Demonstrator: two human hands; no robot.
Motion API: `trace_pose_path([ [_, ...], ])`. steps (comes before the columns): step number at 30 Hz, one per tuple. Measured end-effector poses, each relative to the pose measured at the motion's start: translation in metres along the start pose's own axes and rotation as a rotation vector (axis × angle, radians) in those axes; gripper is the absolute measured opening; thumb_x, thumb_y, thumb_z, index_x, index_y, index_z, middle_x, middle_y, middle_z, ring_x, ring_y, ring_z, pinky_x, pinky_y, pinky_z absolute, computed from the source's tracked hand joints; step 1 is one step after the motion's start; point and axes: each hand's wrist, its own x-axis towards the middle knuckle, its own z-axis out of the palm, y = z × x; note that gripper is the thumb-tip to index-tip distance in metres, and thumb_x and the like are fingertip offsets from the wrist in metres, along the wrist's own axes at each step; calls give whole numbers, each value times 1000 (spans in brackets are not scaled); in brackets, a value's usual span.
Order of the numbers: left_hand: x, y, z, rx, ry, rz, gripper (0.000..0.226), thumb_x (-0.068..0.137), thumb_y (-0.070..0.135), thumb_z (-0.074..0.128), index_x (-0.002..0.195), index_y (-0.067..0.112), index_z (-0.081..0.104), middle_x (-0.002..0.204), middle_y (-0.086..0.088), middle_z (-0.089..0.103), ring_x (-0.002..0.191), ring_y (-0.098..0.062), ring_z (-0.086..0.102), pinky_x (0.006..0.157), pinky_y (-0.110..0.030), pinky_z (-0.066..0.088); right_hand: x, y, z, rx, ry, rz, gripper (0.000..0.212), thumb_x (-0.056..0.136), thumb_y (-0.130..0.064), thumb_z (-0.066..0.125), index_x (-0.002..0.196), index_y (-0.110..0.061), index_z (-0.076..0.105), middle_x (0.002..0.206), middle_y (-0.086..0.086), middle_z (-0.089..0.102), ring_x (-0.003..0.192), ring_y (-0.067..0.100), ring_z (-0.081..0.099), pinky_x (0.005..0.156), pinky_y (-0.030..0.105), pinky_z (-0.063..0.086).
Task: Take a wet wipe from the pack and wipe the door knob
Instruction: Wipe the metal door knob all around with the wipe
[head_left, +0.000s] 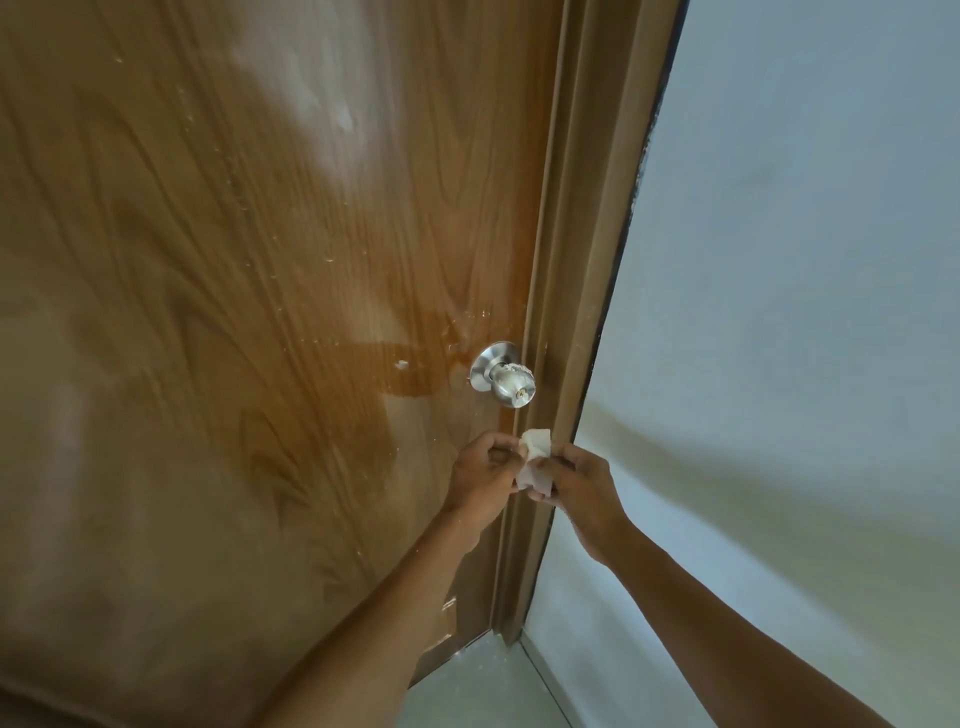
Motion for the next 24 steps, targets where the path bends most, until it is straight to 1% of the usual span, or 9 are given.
trace_pose_path([
  [4,2,-1,-1,-150,60,-27,7,91,11,65,97,8,65,102,-10,71,93,-18,70,72,-23,59,-6,2,6,98,22,14,35,93,-41,56,110,-14,68,105,11,68,99,26,67,82,38,59],
  [6,1,0,-2,-137,38,-11,8,91,13,65,97,8,65,98,-8,72,88,-15,70,65,-19,58,-6,3,3,95,9,-7,28,92,-34,60,105,-12,72,107,10,69,101,27,66,84,40,59],
  [9,2,2,-6,-2,1,47,4,90,14,65,93,14,66,95,-4,72,85,-14,68,62,-16,54,-2,5,1,63,26,3,19,90,-24,65,102,-12,74,107,9,70,104,29,65,87,42,58],
  [11,4,4,-7,73,0,102,5,89,12,65,92,16,66,95,-3,72,87,-14,68,66,-17,54,3,4,1,-27,136,-47,20,87,-24,69,102,-12,74,103,6,72,100,27,66,83,37,58],
  [13,7,7,-10,129,132,203,8,89,10,64,92,17,65,91,3,70,87,-13,67,73,-20,54,5,-1,3,-157,304,-135,24,84,-25,72,102,-10,72,100,4,71,93,21,66,72,23,55],
  [15,11,16,-15,147,260,317,11,90,7,62,94,17,63,88,11,65,84,-3,62,73,-13,49,8,-10,7,-265,417,-248,24,83,-25,73,101,-10,70,97,0,70,85,12,65,67,15,51],
  [18,18,26,-20,171,307,410,12,91,6,60,102,12,61,91,13,61,83,16,57,71,0,44,10,-22,15,-272,475,-349,22,84,-22,72,103,-13,69,96,-5,69,83,8,65,68,9,53],
  [20,21,30,-19,172,288,442,14,92,5,59,105,10,60,95,14,61,86,21,55,76,1,43,13,-28,19,-242,478,-384,20,84,-20,72,103,-14,68,96,-6,69,85,8,66,67,6,52],
  [24,25,36,-16,169,239,430,18,94,7,57,109,17,60,105,10,63,91,10,58,81,0,45,21,-31,29,-276,442,-456,12,86,-18,69,98,-20,68,92,-7,67,85,8,64,68,11,51],
])
